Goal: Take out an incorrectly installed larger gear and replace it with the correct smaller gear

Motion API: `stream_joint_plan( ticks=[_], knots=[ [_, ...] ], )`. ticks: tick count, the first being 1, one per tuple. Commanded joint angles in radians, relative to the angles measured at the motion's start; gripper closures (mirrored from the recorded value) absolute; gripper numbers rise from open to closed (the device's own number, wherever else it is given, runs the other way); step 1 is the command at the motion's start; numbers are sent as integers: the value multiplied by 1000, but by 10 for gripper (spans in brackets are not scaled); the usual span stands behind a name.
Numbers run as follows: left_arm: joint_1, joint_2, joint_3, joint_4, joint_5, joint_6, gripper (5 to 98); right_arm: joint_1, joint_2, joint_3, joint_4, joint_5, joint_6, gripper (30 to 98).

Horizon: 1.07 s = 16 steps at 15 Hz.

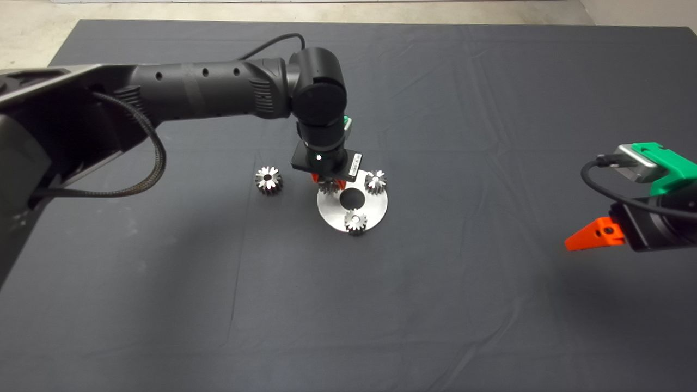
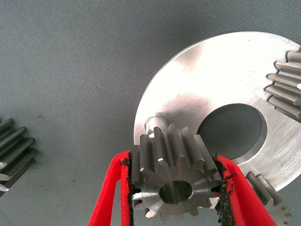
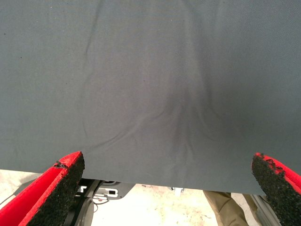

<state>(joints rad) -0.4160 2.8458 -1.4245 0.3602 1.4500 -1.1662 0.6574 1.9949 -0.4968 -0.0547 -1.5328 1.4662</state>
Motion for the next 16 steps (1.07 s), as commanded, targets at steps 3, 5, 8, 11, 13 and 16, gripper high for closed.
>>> stream_joint_plan(
  ticks=[3,5,8,11,13,16],
  knots=[
    [6,8,-44,91,9,27,742,21,4,3,29,-124,-4,345],
    [5,2,-64,104,10,45,742,21,5,5,29,-124,-4,345],
    [6,1,-71,120,24,53,743,21,5,5,29,-124,-4,345],
    [6,-6,-72,123,38,51,743,21,5,5,29,-124,-4,345],
    [12,-24,-71,123,42,53,743,21,5,6,29,-124,-4,345],
    [14,-32,-61,123,43,53,744,21,5,8,29,-124,-4,345]
  ],
)
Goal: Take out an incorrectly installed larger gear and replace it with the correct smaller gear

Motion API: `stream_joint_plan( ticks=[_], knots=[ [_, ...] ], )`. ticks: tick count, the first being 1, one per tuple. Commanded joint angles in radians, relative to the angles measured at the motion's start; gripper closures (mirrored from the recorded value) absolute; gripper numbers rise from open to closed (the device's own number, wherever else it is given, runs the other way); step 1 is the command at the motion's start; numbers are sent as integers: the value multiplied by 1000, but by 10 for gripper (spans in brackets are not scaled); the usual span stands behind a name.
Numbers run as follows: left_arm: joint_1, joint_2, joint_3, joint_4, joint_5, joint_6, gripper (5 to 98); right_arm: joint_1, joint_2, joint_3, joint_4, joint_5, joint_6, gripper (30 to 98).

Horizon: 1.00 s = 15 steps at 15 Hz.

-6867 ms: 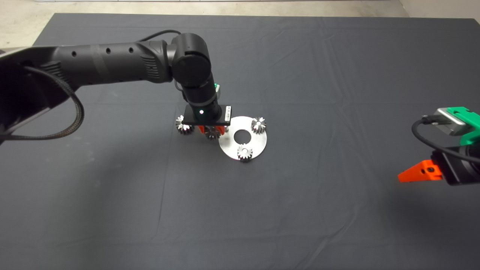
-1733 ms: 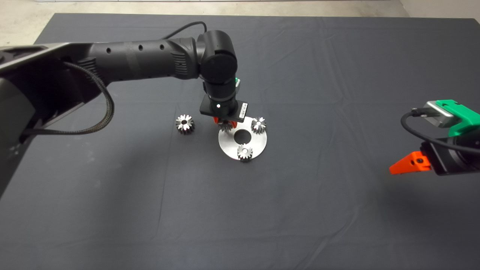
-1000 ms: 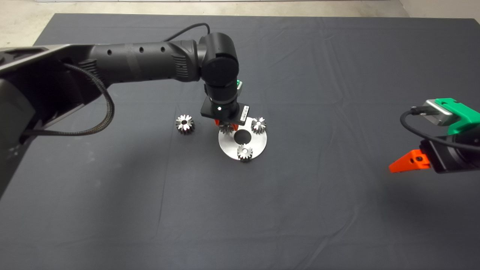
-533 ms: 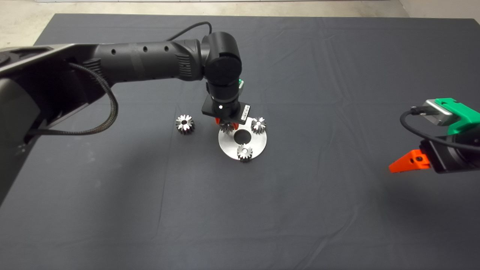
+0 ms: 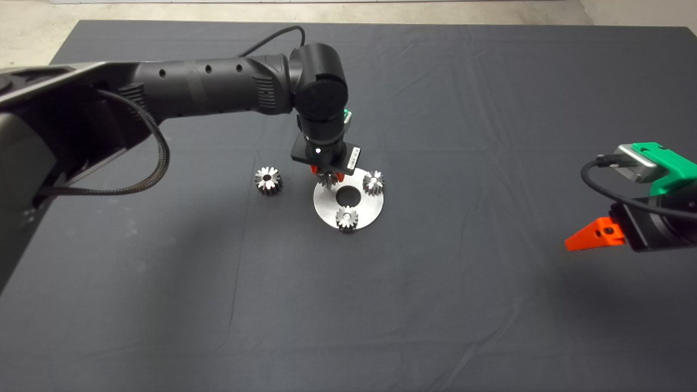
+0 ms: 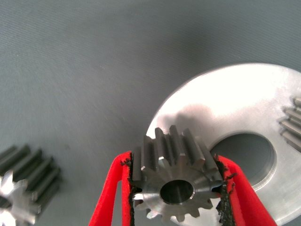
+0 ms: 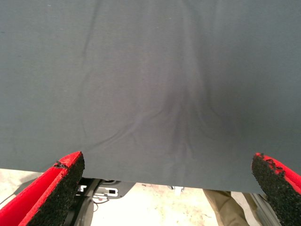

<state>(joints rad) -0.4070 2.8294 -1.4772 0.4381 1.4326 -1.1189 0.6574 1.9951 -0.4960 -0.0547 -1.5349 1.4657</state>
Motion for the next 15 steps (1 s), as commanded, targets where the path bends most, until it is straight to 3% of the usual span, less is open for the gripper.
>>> stream_joint_plan(
  ticks=[1,15],
  knots=[
    [7,-15,-1,45,60,5,745,22,5,7,29,-123,-4,345],
    [10,17,8,31,55,6,735,25,5,1,29,-123,-4,345]
  ],
)
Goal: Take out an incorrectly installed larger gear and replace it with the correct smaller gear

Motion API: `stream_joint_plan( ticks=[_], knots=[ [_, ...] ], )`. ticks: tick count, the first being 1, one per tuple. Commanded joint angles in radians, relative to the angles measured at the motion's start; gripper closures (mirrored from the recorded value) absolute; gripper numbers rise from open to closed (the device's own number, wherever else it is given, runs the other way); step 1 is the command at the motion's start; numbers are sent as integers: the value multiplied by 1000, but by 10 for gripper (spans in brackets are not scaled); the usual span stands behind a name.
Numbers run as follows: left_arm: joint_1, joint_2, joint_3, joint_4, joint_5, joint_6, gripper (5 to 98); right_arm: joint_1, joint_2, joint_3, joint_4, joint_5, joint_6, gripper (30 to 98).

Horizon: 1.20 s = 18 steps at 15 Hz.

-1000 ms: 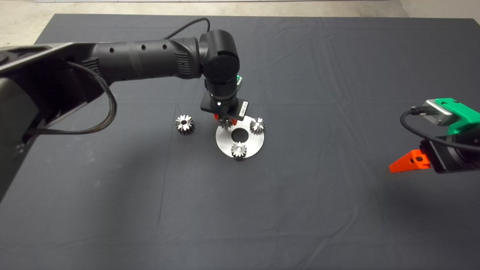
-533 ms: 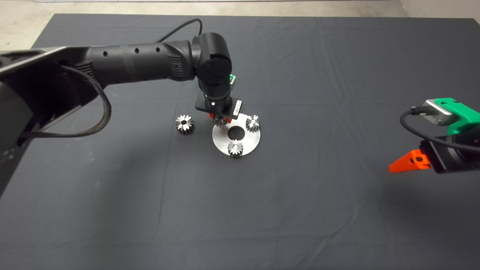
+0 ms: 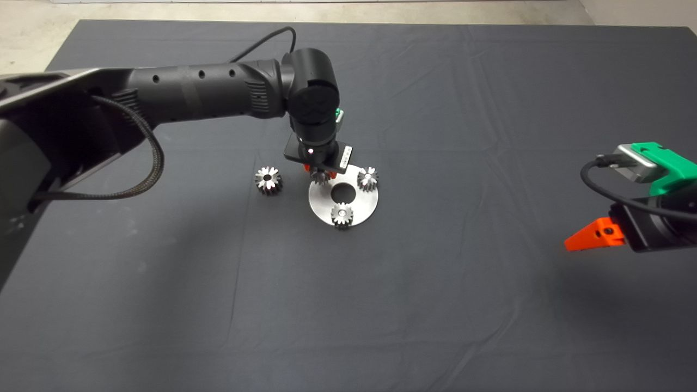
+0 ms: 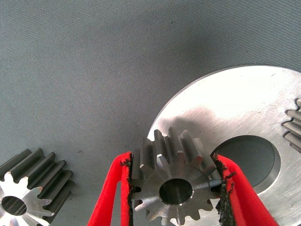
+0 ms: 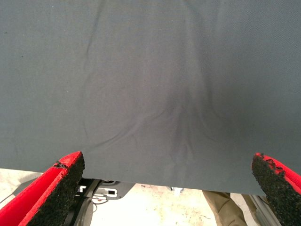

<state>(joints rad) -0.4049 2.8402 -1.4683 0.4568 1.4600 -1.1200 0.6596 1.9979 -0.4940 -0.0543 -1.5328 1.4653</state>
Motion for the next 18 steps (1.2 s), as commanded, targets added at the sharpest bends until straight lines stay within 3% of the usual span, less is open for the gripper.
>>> stream_joint_plan(
  ticks=[1,12,18],
  knots=[
    [8,8,1,12,28,6,730,23,2,-1,28,-125,-3,345],
    [3,22,30,-27,28,8,603,23,3,-3,28,-125,-3,345],
    [-43,43,28,-43,39,8,507,23,5,-3,28,-124,-3,345]
  ],
)
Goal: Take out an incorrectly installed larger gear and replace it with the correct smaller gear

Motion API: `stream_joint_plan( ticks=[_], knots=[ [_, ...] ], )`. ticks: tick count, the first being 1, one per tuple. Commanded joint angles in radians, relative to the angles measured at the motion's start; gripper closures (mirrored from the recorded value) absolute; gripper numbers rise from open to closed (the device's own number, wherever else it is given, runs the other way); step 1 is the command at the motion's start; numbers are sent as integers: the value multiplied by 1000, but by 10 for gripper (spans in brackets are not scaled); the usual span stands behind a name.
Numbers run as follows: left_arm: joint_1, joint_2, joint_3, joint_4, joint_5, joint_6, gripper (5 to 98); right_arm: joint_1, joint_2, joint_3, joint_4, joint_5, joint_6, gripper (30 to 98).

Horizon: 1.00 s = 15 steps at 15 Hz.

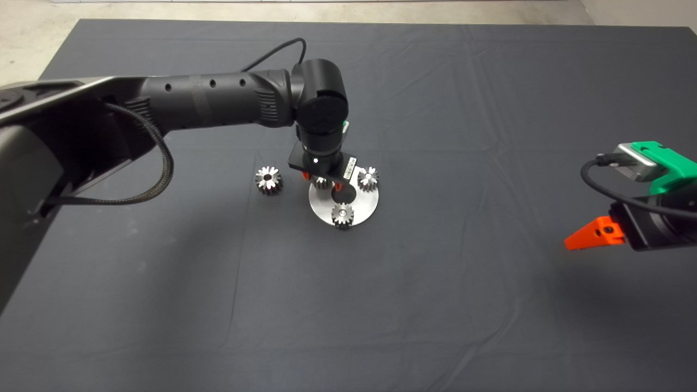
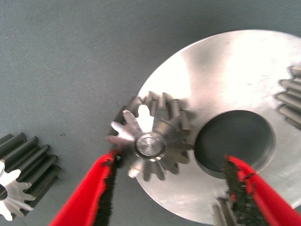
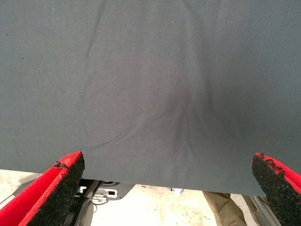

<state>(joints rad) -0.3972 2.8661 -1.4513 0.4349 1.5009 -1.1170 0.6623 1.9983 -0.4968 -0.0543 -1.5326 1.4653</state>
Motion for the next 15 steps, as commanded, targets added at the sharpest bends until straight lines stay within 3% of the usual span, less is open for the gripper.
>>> stream_joint_plan(
  ticks=[1,2,7,10,15],
  knots=[
    [-63,20,11,-22,10,5,491,20,15,0,28,-124,-3,345],
    [-74,17,11,-22,24,3,459,20,21,0,28,-124,-2,345],
    [-80,10,29,-36,27,-4,393,20,21,-1,28,-124,-2,345],
    [-103,6,59,-44,25,-17,334,19,18,-1,27,-124,-2,345],
    [-123,-110,227,-53,18,-144,266,19,10,-3,24,-124,-2,345]
  ],
)
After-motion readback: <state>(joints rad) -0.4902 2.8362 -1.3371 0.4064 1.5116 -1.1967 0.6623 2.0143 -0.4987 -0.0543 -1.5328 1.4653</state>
